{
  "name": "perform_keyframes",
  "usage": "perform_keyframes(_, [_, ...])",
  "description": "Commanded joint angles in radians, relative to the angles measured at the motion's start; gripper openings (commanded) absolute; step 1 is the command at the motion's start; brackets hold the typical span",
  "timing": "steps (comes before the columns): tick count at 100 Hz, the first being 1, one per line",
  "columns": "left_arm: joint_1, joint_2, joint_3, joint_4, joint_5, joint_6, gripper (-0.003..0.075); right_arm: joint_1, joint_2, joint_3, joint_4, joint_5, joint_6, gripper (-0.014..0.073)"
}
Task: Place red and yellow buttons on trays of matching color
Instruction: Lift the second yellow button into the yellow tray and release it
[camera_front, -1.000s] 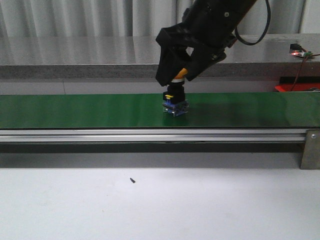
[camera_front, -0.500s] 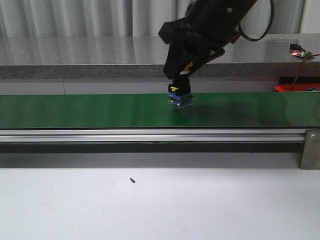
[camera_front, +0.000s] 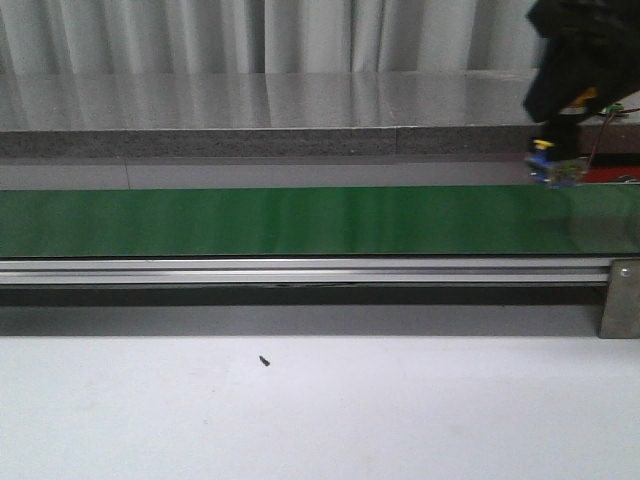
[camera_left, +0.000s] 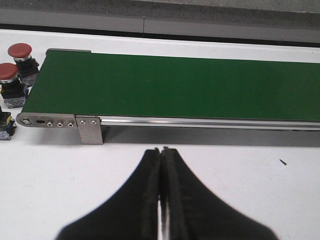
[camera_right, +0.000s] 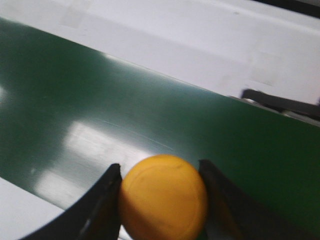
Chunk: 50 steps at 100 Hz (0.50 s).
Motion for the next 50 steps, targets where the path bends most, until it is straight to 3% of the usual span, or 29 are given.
perform_keyframes(1, [-0.007,0.009,-0.026,-0.007,-0.066,-0.007,-0.0020,-0.089,-0.085,0.017,0.026,-0.051,0.002,0.0182])
perform_keyframes(26, [-0.007,0.009,-0.026,-0.007,-0.066,-0.007,-0.0020,-0.331,-0.132,0.053,0.036,-0.066,0.002,0.0182])
perform_keyframes(50, [-0.007,0.009,-0.026,-0.007,-0.066,-0.007,-0.0020,-0.453,-0.130,0.053,0.066,-0.142,0.002,0.0182])
